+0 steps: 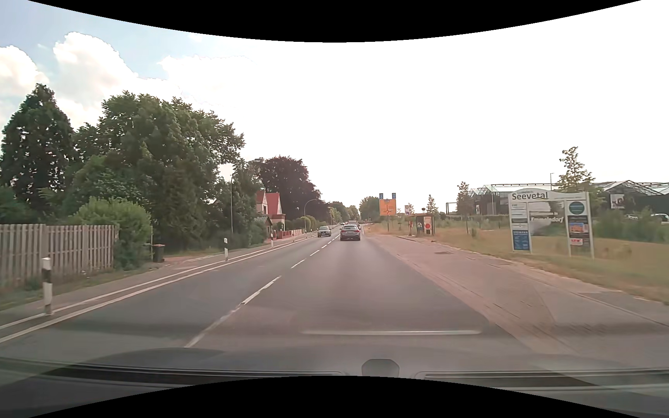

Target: Follow the waypoints while adhering to traffic rules and regulations

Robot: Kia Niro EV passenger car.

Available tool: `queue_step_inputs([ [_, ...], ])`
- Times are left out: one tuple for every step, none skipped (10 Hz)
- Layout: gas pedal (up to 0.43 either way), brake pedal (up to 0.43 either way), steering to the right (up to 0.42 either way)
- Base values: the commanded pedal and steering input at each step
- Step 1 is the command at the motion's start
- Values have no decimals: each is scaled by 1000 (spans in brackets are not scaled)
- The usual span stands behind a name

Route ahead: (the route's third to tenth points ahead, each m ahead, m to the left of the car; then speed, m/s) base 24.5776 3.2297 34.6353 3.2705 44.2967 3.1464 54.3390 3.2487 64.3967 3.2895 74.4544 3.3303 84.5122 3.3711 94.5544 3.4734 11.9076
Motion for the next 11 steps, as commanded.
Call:
queue_step_inputs([
  [138, 0, -2],
  [138, 0, -2],
  [138, 0, -2],
  [150, 0, -2],
  [157, 0, -1],
  [157, 0, -2],
  [157, 0, -1],
  [169, 0, -2],
  [189, 0, -1],
  [189, 0, -1],
  [189, 0, -2],
])
